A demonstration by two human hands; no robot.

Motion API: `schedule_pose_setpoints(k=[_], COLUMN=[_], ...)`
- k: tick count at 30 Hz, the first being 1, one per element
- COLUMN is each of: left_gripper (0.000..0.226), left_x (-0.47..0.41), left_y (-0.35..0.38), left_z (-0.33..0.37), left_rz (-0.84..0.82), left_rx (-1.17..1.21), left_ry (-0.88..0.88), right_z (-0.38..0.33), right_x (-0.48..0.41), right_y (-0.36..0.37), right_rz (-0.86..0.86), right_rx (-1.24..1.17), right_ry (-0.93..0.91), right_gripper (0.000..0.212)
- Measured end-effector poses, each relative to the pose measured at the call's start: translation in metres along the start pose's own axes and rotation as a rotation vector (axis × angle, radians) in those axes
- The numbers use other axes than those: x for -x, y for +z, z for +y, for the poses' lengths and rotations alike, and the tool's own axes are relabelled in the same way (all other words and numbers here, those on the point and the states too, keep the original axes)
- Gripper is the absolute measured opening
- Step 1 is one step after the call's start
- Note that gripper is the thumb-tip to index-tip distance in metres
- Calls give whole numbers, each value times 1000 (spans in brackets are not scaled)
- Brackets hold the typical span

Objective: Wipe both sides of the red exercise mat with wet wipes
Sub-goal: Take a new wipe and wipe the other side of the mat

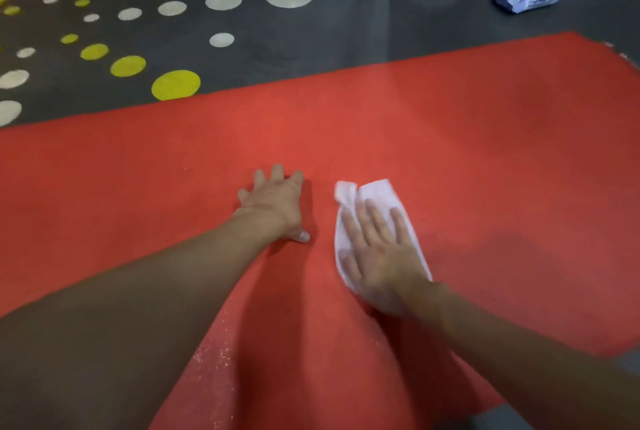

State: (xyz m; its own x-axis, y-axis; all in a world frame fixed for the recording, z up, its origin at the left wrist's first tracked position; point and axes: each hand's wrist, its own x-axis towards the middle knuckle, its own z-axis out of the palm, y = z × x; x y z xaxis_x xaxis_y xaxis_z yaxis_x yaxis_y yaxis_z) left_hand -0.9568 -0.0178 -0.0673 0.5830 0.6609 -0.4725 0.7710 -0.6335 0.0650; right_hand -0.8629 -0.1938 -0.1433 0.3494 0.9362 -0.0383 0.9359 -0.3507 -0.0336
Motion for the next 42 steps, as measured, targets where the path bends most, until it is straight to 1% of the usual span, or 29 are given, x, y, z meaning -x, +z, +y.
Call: schedule_pose_setpoints(k=[2,3,5,7,8,9,11,12,13,16,17,18,20,22,23,25,26,27,28,30,31,32,33,35,36,37,40,41,42], left_gripper=[117,123,133,139,141,142,142,140,135,112,109,109,114,125,132,140,141,142,143,139,133,125,116,105,106,112,141,145,147], left_x=[-4,-5,-7,-12,-14,-15,-16,-16,-16,-20,-22,-23,-26,-27,-28,-32,-34,-35,-37,-39,-40,-41,-44,-50,-54,-57,-67,-69,-71], left_y=[4,6,6,1,0,0,-1,-2,-5,-14,-16,-16,-15,-10,-10,-11,-12,-13,-14,-18,-22,-26,-30,-35,-35,-34,-33,-33,-33], left_z=[-3,-4,-5,-6,-7,-7,-9,-11,-12,-15,-15,-14,-12,-13,-14,-17,-17,-17,-17,-16,-18,-20,-23,-26,-26,-25,-27,-29,-32], left_rz=[2,-15,-63,-102,-111,-112,-99,-86,-69,-18,-9,-9,-14,-33,-54,-101,-118,-128,-132,-117,-102,-84,-61,-20,-7,-6,-73,-107,-138], left_rx=[9,19,39,63,72,71,54,43,35,42,36,27,4,16,38,91,102,99,88,45,29,25,32,36,28,23,38,51,65], left_ry=[-14,-37,-92,-117,-119,-112,-93,-83,-75,-75,-81,-88,-97,-120,-132,-149,-150,-150,-148,-136,-132,-124,-118,-119,-124,-134,-159,-159,-159], right_z=[17,33,58,45,27,10,5,18,31,52,41,24,4,25,39,56,52,40,24,13,24,38,49,58,51,38,29,42,55], right_x=[-3,-12,-37,-48,-47,-42,-30,-36,-47,-83,-85,-81,-63,-66,-78,-104,-112,-112,-107,-93,-95,-104,-117,-140,-145,-143,-127,-134,-146], right_y=[-5,-7,-8,-5,-3,1,0,-6,-8,-10,-8,-7,-5,-8,-8,-13,-12,-9,-7,-5,-5,-7,-8,-12,-12,-10,-10,-12,-13], right_rz=[-71,-73,-4,40,42,37,-42,-66,-47,-2,-15,-7,1,-53,-16,36,-7,-35,-28,-46,-78,-72,-45,-18,-37,-44,-90,-108,-99], right_rx=[39,60,29,24,23,8,4,7,16,-8,-10,-8,-21,0,19,0,-6,-15,-31,-33,-19,9,23,5,9,2,-26,-18,-6], right_ry=[-246,-279,-91,149,140,46,-270,-359,-363,1,85,70,-201,-431,-412,-145,-18,29,-12,-264,-377,-411,-350,-80,7,9,-321,-398,-394], right_gripper=[62,61,64,67,66,65,61,60,60,71,73,72,65,61,61,66,70,72,72,66,64,64,65,70,73,74,69,68,69])
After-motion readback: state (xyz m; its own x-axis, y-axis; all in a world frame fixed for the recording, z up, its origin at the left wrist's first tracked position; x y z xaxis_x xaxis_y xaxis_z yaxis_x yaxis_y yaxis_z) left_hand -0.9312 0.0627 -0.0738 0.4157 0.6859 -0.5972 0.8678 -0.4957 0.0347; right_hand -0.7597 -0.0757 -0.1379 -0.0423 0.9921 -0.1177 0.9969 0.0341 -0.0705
